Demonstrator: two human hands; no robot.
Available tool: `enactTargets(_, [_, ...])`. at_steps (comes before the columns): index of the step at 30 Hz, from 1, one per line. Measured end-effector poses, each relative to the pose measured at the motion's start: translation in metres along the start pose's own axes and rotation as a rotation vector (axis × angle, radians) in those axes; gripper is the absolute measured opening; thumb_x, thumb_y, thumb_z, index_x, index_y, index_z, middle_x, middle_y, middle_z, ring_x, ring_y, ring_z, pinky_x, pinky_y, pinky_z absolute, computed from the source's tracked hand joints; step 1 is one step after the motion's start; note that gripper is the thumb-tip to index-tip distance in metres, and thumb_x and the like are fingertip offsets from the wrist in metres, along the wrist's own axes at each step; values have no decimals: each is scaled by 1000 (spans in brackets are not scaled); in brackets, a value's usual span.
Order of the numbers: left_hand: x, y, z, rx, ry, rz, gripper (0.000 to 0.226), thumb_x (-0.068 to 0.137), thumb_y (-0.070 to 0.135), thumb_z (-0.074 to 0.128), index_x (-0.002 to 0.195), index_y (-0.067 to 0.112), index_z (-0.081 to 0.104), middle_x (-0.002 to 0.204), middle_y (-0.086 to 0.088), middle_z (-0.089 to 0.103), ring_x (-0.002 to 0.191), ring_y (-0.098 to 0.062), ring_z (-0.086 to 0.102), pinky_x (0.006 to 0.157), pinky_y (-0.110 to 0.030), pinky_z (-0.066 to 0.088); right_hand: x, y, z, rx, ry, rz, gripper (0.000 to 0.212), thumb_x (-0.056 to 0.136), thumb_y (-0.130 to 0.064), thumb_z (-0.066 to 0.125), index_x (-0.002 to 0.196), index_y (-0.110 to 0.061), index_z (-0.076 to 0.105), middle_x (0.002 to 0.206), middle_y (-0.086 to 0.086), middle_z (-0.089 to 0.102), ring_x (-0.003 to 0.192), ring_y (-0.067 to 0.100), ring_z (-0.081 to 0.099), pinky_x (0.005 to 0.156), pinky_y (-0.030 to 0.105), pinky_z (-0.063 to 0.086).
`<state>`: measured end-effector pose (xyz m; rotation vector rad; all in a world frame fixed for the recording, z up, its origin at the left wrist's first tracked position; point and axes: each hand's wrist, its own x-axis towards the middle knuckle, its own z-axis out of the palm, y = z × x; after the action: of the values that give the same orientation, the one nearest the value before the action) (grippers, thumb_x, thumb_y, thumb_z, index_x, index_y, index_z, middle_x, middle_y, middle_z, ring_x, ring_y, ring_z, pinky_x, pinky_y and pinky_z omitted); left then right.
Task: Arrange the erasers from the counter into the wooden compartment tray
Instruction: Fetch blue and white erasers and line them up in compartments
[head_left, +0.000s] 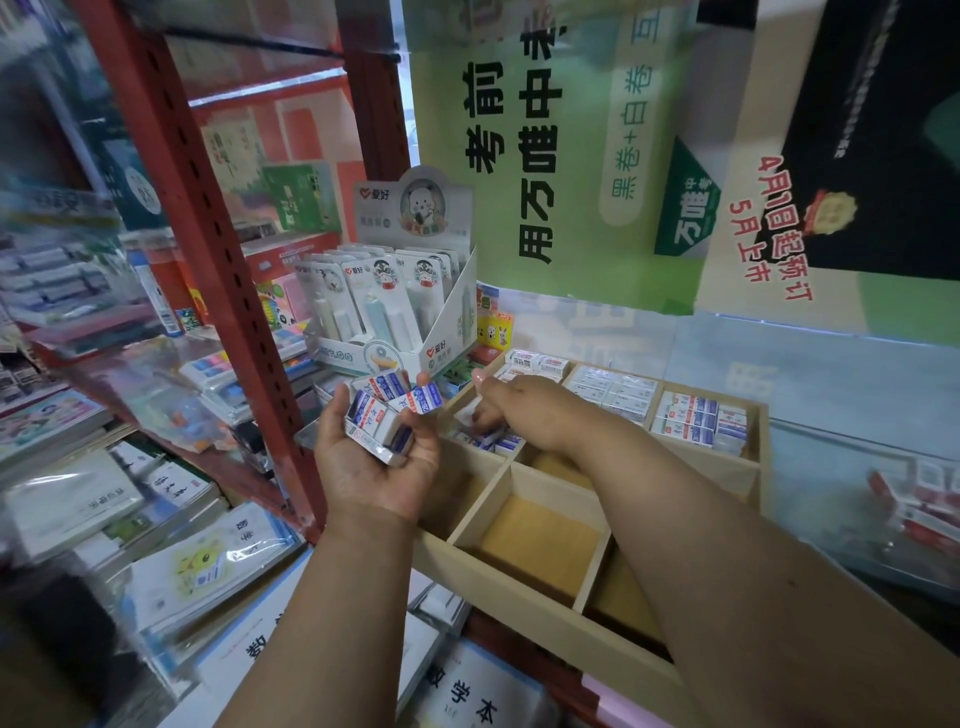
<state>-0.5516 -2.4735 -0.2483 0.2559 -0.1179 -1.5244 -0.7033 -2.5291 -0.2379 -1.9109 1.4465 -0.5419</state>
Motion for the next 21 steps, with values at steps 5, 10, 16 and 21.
enactTargets(5, [0,1,0,-14,-4,-3,39,89,39,55,102,3,65,101,-15,67,88,-28,66,46,-16,49,-3,-4,1,-31,-75,-43,72,96,-61,17,98,-20,75,118,1,65,104,20,56,96,37,38])
enactTargets(10, [0,0,-1,-11,-11,-5,39,89,39,55,105,5,64,99,-16,68,92,-27,65,47,-15,49,-5,-3,2,-2,-89,-32,71,95,-63,18,97,-21,75,122,2,62,107,21,54,101,40,37])
enactTargets(16, [2,0,-2,-9,-2,-5,39,89,38,55,99,3,68,101,-15,67,89,-28,66,46,-15,49,0,0,4,-61,35,0,72,89,-71,20,111,-23,69,131,2,51,117,25,50,105,48,35])
enactTargets(21, [2,1,-3,1,6,-5,39,88,38,56,89,2,73,102,-15,68,85,-28,67,47,-15,49,-5,-5,-5,-112,-64,48,83,86,-75,10,90,-27,77,148,3,38,128,25,41,112,46,24])
